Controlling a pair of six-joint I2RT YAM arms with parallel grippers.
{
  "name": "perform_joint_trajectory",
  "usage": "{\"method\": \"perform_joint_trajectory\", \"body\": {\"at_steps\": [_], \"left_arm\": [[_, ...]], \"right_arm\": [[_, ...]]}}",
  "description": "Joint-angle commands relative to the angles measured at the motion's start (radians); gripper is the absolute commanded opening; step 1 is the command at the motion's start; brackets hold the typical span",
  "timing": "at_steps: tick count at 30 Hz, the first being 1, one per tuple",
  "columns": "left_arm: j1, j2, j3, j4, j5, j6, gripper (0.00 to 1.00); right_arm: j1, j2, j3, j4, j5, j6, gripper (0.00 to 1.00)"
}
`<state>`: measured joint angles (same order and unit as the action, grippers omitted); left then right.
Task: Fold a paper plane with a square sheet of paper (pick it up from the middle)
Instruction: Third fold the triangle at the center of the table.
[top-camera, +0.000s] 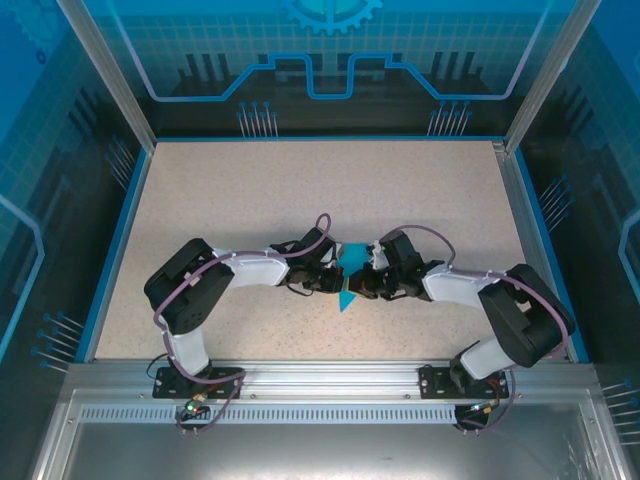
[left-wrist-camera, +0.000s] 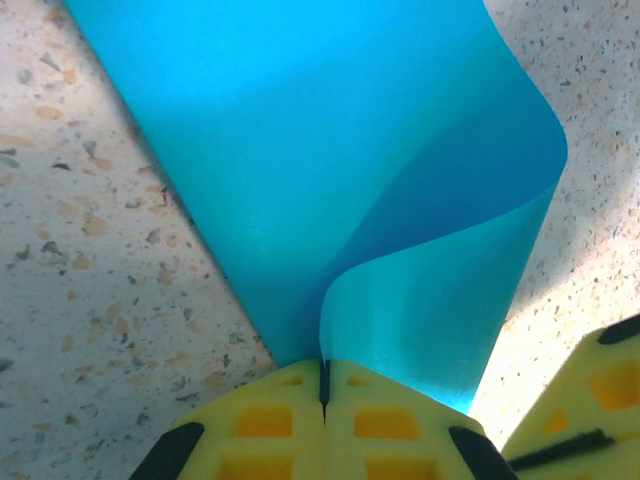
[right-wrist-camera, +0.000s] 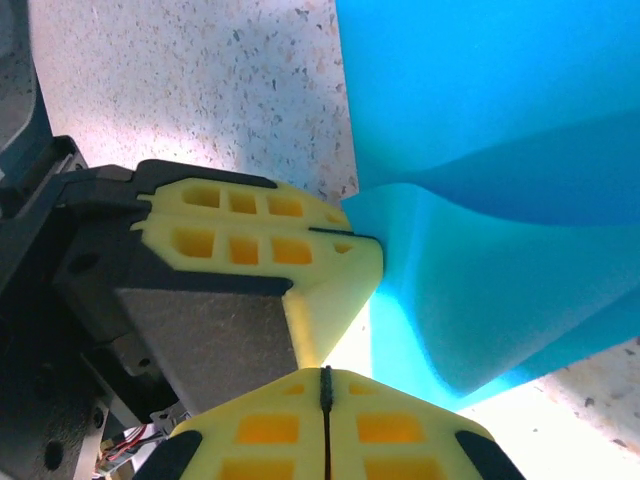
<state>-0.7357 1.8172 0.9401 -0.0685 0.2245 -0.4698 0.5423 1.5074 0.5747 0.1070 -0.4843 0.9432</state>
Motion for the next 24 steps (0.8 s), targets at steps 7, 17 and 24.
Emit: {"method": "perform_joint_trajectory", "body": {"at_steps": [7,17,24], "left_arm": [[-0.001,0.030,-0.011,-0.071,0.004,0.018,0.00],[-0.001,0.039,-0.011,-0.079,0.009,0.025,0.00],[-0.001,0.035,-0.009,-0.089,0.003,0.028,0.00]], "right_arm": [[-0.042,0.054,-0.013,-0.002,-0.023,-0.045,0.07],[-0.070,0.125,-0.058,0.039,-0.046,-0.073,0.09],[-0.101,0.008,0.012,-0.079,-0.075,-0.134,0.10]]}}
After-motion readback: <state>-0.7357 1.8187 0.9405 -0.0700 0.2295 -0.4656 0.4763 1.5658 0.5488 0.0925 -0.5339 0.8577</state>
